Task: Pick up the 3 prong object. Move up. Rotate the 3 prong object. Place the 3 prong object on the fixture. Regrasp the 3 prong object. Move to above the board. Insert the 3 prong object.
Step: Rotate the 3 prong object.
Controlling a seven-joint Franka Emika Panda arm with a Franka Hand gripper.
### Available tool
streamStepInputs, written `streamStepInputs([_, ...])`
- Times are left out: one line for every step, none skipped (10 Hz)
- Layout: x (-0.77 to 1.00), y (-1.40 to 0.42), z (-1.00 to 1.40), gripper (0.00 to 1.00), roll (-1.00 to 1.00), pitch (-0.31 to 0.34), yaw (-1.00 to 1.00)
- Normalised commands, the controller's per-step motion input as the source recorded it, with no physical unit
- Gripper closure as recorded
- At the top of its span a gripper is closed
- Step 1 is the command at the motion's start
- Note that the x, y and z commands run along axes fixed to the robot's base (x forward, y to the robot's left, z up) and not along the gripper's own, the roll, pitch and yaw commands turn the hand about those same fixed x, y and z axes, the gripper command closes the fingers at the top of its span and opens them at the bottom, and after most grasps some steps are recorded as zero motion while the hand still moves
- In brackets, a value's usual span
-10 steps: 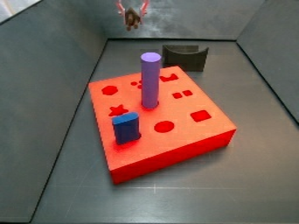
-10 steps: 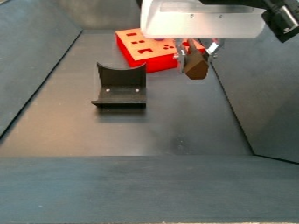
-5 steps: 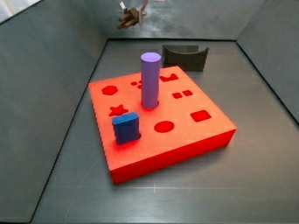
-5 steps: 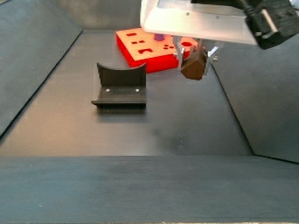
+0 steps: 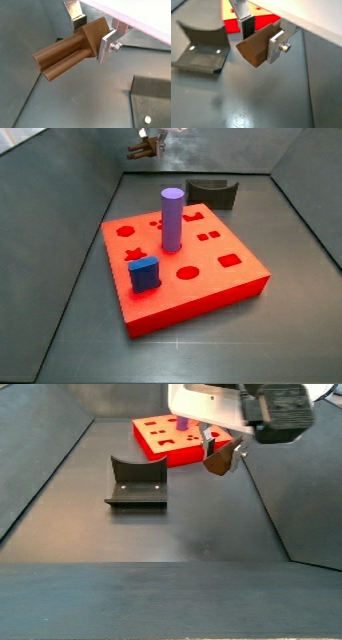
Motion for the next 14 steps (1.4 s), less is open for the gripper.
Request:
streamStepInputs([0.01, 0.02, -0.01, 1.0, -0.01, -0.002, -1.0])
streamStepInputs([0.01, 0.02, -0.01, 1.0, -0.01, -0.002, -1.0])
streamStepInputs([0.01, 0.02, -0.01, 1.0, -0.01, -0.002, -1.0])
streamStepInputs([0.01, 0.02, -0.01, 1.0, -0.01, -0.002, -1.0])
streamStepInputs([0.01, 0.02, -0.01, 1.0, -0.01, -0.002, -1.0])
streamStepInputs([0.01, 0.02, -0.01, 1.0, -0.01, -0.002, -1.0])
streamStepInputs([0.01, 0.02, -0.01, 1.0, -0.01, -0.002, -1.0])
streamStepInputs([0.01, 0.02, -0.01, 1.0, -0.01, -0.002, -1.0])
streamStepInputs([0.01, 0.02, -0.01, 1.0, -0.01, -0.002, -1.0])
streamStepInputs([0.01, 0.02, -0.01, 1.0, -0.01, -0.002, -1.0])
streamStepInputs([0.01, 0.02, -0.01, 1.0, -0.01, -0.002, -1.0])
streamStepInputs([0.01, 0.02, -0.01, 1.0, -0.01, -0.002, -1.0])
streamStepInputs([0.01, 0.02, -0.01, 1.0, -0.01, -0.002, -1.0])
streamStepInputs([0.01, 0.02, -0.01, 1.0, -0.01, -0.003, -1.0])
